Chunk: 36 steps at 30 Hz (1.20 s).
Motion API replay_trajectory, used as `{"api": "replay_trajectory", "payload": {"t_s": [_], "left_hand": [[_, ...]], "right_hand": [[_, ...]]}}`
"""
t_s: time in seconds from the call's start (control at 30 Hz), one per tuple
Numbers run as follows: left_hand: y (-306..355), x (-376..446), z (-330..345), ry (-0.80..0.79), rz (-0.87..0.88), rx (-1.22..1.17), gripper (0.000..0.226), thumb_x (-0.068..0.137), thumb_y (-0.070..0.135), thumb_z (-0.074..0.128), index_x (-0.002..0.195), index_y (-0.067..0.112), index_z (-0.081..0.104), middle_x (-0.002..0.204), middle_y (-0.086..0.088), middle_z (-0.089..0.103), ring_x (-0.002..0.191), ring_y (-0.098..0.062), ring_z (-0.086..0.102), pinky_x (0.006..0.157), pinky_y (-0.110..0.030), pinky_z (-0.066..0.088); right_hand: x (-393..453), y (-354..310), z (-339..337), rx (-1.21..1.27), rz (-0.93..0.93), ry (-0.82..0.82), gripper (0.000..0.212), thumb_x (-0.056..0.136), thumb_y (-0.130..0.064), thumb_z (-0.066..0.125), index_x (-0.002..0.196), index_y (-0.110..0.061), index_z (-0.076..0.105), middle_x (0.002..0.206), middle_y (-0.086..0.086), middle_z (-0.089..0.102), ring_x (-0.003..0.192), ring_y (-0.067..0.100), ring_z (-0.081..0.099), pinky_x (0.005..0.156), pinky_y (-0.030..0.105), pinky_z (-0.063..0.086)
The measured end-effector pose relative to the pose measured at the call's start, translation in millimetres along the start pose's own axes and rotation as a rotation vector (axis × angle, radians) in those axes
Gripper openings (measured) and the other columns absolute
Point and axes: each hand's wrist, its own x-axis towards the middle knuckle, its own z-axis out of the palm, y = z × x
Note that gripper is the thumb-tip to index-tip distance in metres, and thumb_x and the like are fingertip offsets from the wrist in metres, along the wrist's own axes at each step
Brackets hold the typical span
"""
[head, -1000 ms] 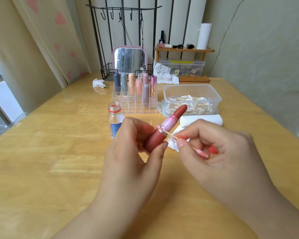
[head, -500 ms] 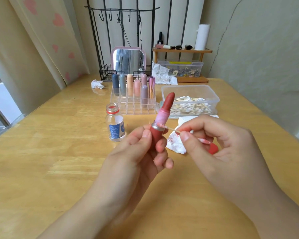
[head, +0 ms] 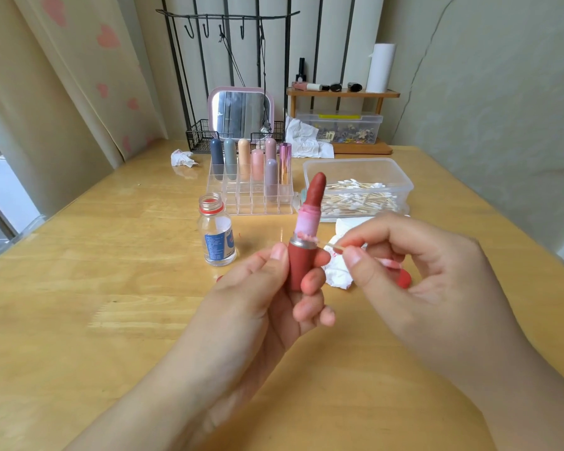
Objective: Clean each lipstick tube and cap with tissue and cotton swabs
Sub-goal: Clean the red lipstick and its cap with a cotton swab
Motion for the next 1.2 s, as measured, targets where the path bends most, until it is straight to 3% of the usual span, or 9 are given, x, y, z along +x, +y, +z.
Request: {"api": "replay_trajectory", "payload": {"t_s": [0.27,0.43,0.53,0.63,0.87,1.03,1.2], "left_hand": [[1.5,-0.8,-4.4,-0.147,-0.098,-0.190,0.026,0.089,0.028,0.059,0.101,0.005,0.065,0.067,-0.004,0.045,0.052,-0.013,0.040,0.061,-0.032,0.049],[3.7,-2.8,-2.5,-0.160,-0.079,-0.108,0.016,0.088,0.020,0.061,0.095,0.011,0.051,0.066,0.000,0.044,0.051,-0.010,0.040,0.061,-0.030,0.048],[3.4,-2.2,-0.4,-0.115,-0.060,-0.111,0.017,0.089,0.023,0.059,0.091,0.007,0.060,0.068,-0.003,0.048,0.052,-0.013,0.045,0.061,-0.032,0.050],[3.7,-3.0,2.5,-0.032,-0.043,-0.056,0.027,0.086,0.026,0.049,0.083,0.007,0.069,0.067,-0.005,0.050,0.051,-0.014,0.046,0.059,-0.031,0.051],[5.5,-4.2,3.0,-0.117,-0.123,-0.146,0.031,0.090,0.033,0.053,0.097,0.005,0.062,0.068,-0.004,0.043,0.051,-0.013,0.036,0.060,-0.032,0.048],[4.3,-6.4,3.4,-0.097,-0.080,-0.057,0.012,0.086,0.015,0.058,0.090,0.011,0.048,0.065,-0.002,0.042,0.049,-0.011,0.038,0.058,-0.031,0.047],[3.5,-6.2,-1.9,-0.041,-0.019,0.191,0.021,0.091,0.025,0.041,0.096,0.008,0.052,0.068,0.004,0.058,0.055,-0.007,0.055,0.066,-0.035,0.042]], "right_hand": [[0.5,1.5,1.2,-0.019,-0.006,0.009,0.011,0.084,-0.027,0.056,0.081,-0.021,0.065,0.057,0.005,0.052,0.059,0.015,0.046,0.056,0.012,0.036],[0.5,0.0,2.1,-0.045,-0.017,0.017,0.012,0.084,-0.027,0.056,0.081,-0.020,0.065,0.057,0.004,0.051,0.058,0.014,0.046,0.056,0.012,0.036],[2.4,-0.1,-0.6,-0.042,-0.011,0.081,0.010,0.084,-0.028,0.055,0.083,-0.023,0.064,0.062,0.004,0.051,0.059,0.009,0.044,0.059,0.007,0.035],[1.3,0.1,-0.9,-0.024,-0.010,0.032,0.012,0.083,-0.027,0.056,0.081,-0.020,0.065,0.058,0.005,0.051,0.057,0.011,0.044,0.057,0.009,0.035],[1.7,1.3,-0.3,-0.019,-0.006,0.039,0.011,0.084,-0.026,0.056,0.083,-0.020,0.065,0.061,0.004,0.051,0.059,0.011,0.045,0.058,0.007,0.034],[0.5,1.0,0.5,-0.009,0.008,-0.022,0.012,0.082,-0.026,0.056,0.078,-0.019,0.065,0.056,0.004,0.049,0.055,0.012,0.043,0.055,0.010,0.033],[1.6,0.3,-2.5,-0.014,0.012,0.027,0.010,0.081,-0.026,0.057,0.078,-0.020,0.064,0.057,0.008,0.048,0.054,0.011,0.043,0.055,0.008,0.035]]}}
